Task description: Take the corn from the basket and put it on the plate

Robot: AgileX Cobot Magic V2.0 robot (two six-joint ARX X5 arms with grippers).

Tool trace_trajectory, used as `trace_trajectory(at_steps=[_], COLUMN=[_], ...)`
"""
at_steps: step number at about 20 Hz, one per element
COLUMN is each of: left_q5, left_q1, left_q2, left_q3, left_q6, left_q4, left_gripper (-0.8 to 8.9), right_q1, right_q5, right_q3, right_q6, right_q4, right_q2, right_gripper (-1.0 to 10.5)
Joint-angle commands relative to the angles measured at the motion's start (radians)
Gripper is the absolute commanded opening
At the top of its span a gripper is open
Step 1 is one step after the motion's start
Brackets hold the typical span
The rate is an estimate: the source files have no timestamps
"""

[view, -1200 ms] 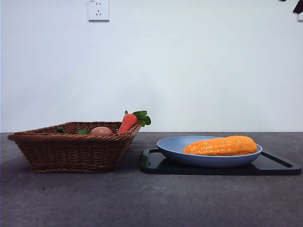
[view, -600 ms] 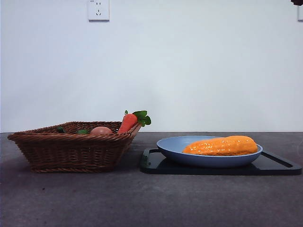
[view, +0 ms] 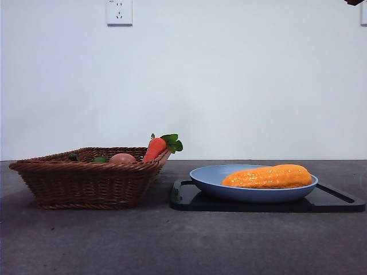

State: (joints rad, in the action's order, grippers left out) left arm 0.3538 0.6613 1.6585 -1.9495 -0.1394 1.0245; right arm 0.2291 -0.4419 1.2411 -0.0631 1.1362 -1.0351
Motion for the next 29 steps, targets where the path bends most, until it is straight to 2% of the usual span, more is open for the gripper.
trace_trajectory(at_steps=[1,5,9,14,17,20,24,29], left_q5=[0.002,0.001,0.000,0.001,0.001,0.001,0.001,-0.005], left_q1=[0.008,0.004,-0.034,-0.134,-0.254,-0.404,-0.573,-0.691], left_q2=[0.002,0.000,-0.035,-0.125,-0.239,-0.414,-0.692,-1.022], left_q3=[-0.028,-0.028,-0.028,-0.027,0.013,0.189,0.570,1.048], left_q6=[0.001,-0.003,-0.058,-0.069,-0.085,-0.084,-0.085,-0.080], left_q4=[-0.064,-0.134,-0.167,-0.217,-0.227,-0.312,-0.513,-0.769], left_gripper=[0.06,0.06,0.06,0.06,0.06,0.06,0.06,0.06], right_q1=[0.003,0.003,0.003,0.003,0.003,0.003,0.003,0.003], right_q5=[-0.002,-0.002,-0.002,-0.002,-0.002,-0.002,-0.002,-0.002], right_q3=[0.017,0.017,0.017,0.017,0.017,0.017,0.017,0.017], right_q6=[0.001,0.001,0.000,0.000,0.000,0.000,0.000,0.000], right_q4=[-0.019,-0.047,-0.074,-0.112,-0.138,-0.174,-0.207,-0.258], right_q2=[-0.008,-0.008,-0.008,-0.008,-0.008,-0.008,-0.008,-0.008], right_gripper=[0.0,0.0,0.0,0.0,0.0,0.0,0.0,0.0])
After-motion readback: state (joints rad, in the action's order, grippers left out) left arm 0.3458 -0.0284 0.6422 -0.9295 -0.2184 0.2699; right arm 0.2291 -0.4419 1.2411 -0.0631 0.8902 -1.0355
